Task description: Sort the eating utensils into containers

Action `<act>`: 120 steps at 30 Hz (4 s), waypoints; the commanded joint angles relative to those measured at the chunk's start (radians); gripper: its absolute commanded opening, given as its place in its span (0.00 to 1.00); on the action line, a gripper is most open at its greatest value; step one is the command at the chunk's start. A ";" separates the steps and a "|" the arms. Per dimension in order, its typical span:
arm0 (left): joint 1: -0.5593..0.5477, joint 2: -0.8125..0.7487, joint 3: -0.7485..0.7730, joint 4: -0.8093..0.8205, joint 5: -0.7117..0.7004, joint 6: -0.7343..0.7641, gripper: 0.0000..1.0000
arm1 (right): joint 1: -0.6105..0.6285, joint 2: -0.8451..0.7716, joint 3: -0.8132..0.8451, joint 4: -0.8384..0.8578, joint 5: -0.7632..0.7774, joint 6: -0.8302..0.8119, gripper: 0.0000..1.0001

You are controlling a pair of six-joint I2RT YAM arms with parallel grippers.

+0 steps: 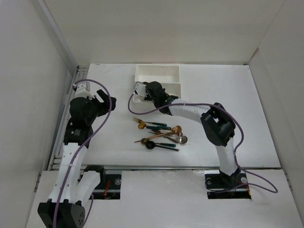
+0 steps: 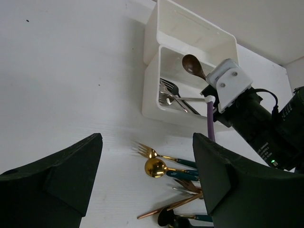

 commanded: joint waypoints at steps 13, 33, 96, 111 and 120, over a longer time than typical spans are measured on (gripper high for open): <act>-0.005 0.032 0.036 0.061 -0.038 0.037 0.73 | -0.068 0.014 0.159 0.172 -0.053 -0.087 0.00; -0.005 0.115 0.099 0.061 -0.054 0.080 0.73 | -0.105 0.126 0.299 0.489 0.080 -0.234 0.88; -0.125 0.132 0.153 0.072 0.622 0.359 0.78 | 0.285 -0.566 -0.110 0.096 -0.154 0.985 0.00; -0.174 0.188 0.214 0.287 0.794 0.378 0.82 | 0.179 -0.460 0.035 0.125 -0.165 1.063 0.00; -0.162 0.230 0.202 0.365 0.791 0.303 0.93 | 0.133 -0.460 -0.034 0.249 -0.222 1.155 0.00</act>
